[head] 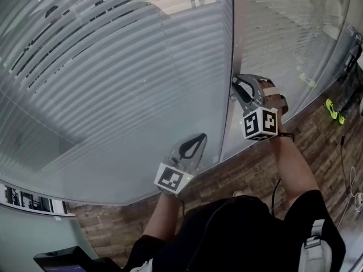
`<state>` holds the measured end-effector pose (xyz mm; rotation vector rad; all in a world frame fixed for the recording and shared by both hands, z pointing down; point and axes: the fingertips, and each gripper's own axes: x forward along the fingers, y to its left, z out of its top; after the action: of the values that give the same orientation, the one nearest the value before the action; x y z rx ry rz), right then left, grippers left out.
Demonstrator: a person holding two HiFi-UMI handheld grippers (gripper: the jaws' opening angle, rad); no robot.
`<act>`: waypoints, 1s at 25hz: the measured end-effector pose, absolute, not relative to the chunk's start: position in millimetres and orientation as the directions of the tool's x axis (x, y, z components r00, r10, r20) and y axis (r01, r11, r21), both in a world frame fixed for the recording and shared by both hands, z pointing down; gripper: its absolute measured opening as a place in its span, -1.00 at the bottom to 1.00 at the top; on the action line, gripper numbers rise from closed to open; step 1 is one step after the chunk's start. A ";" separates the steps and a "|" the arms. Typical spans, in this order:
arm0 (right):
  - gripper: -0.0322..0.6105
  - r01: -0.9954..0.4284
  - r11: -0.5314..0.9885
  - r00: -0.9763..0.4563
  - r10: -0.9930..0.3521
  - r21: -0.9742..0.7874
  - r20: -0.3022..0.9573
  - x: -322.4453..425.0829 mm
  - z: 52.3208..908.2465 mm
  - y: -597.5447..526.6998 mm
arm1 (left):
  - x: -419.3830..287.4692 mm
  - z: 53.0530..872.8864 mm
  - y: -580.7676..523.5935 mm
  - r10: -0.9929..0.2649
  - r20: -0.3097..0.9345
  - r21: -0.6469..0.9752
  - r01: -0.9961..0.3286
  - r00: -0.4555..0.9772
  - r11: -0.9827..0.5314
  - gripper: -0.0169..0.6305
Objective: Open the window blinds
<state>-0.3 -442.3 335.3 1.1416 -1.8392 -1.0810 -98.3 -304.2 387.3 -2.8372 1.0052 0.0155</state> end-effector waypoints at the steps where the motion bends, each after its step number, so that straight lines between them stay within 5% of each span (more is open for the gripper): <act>1: -0.49 -0.357 0.269 -0.367 -0.921 0.895 0.131 -0.1 335.0 -442.1 | -94.3 389.2 -302.2 -0.619 -0.056 -0.104 -0.622 0.783 -0.776 -0.93; 15: -0.50 -0.617 0.343 -0.392 -0.914 0.708 0.101 3.1 326.4 -443.2 | -70.8 392.0 -284.9 -0.569 -0.051 -0.097 -0.571 0.821 -0.815 -0.93; 25: -0.50 -0.830 0.415 -0.429 -0.902 0.372 0.048 11.7 325.0 -449.4 | -78.4 393.4 -285.0 -0.573 -0.024 -0.119 -0.571 0.819 -0.812 -0.93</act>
<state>11.7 -449.4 325.0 1.5190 -2.4308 -0.4319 -78.4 -285.0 393.4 -2.8806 0.9092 -0.0195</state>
